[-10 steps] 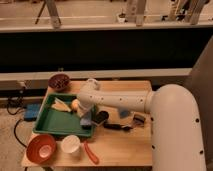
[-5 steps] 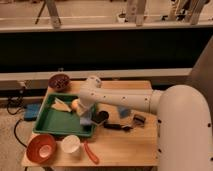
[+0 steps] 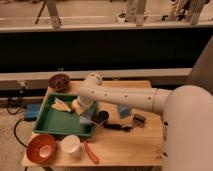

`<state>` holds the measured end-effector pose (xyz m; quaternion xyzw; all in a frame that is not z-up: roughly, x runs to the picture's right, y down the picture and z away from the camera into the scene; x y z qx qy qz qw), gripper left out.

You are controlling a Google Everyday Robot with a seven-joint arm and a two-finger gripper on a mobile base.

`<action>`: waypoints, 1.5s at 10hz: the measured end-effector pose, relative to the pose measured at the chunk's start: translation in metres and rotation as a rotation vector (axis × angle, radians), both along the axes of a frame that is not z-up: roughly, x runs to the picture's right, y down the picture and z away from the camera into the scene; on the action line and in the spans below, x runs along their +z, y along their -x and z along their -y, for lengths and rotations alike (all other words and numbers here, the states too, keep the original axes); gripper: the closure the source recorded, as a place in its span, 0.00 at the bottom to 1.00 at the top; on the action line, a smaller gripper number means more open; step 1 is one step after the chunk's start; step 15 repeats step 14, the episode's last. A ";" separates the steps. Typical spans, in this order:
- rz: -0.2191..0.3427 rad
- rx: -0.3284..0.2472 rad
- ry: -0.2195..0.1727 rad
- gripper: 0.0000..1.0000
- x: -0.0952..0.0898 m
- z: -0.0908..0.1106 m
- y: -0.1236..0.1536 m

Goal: Place sponge in red bowl

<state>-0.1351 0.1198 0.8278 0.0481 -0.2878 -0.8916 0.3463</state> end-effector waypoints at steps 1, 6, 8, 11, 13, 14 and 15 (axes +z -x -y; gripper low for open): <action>-0.006 0.015 0.005 0.78 0.003 -0.005 -0.002; 0.001 0.020 0.007 0.45 -0.013 0.003 -0.002; 0.001 0.020 0.008 0.44 -0.023 0.009 -0.005; 0.013 0.020 0.008 0.68 -0.015 -0.002 -0.004; 0.015 0.026 0.011 0.75 -0.018 0.001 -0.004; 0.020 0.022 0.011 0.85 -0.029 0.007 -0.005; 0.020 0.022 0.011 0.85 -0.029 0.007 -0.005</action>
